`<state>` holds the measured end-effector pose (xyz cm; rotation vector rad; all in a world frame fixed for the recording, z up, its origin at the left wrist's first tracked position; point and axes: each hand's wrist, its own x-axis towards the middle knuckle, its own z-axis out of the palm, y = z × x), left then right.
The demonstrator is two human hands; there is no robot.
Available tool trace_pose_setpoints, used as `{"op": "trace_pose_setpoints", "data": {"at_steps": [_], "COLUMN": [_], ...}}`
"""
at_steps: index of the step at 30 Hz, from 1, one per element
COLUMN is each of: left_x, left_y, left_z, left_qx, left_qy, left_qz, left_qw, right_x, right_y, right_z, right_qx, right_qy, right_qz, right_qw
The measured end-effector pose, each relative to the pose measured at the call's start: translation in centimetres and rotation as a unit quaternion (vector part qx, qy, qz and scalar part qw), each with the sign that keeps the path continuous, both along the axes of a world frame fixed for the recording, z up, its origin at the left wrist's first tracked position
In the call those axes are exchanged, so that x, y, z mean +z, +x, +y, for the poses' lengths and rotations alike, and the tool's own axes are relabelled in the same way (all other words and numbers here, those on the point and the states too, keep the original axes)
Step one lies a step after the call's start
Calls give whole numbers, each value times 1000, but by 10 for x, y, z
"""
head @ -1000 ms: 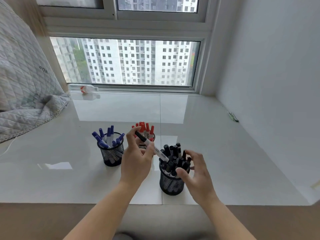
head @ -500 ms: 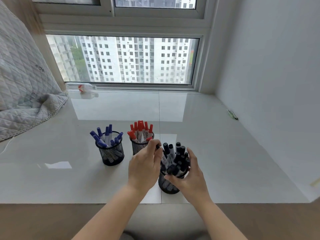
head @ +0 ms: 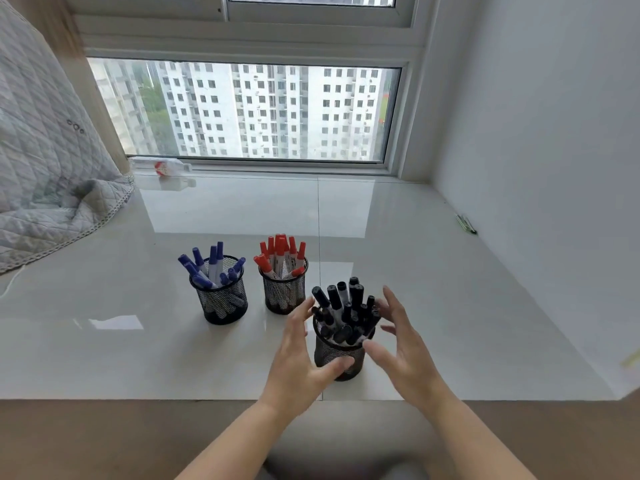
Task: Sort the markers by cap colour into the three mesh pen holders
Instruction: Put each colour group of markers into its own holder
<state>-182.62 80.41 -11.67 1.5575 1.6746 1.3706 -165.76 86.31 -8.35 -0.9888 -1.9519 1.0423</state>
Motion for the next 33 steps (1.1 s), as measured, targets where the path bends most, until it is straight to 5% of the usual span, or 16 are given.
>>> {"op": "trace_pose_setpoints", "data": {"at_steps": [5,16,22,26,33], "left_x": [-1,-2,-5,-5,-2], "left_y": [14,14,13,12,11], "left_z": [16,33,35,35,33], "left_qx": [20,19,9,3,6], "left_qy": [-57,-73,-115,-125,-130], "left_qz": [-61,-121,-144,-152,-133], "left_qw": [996,990,983,980,982], "right_x": [39,88,86,87,103], "right_y": [-16,-62,-71,-66,-43], "right_z": [28,72,74,76,71], "right_qx": [-57,105,85,49,11], "right_qy": [48,33,43,62,144], "right_qz": [-4,-358,-435,-403,-137], "right_qw": [997,927,895,912,980]}}
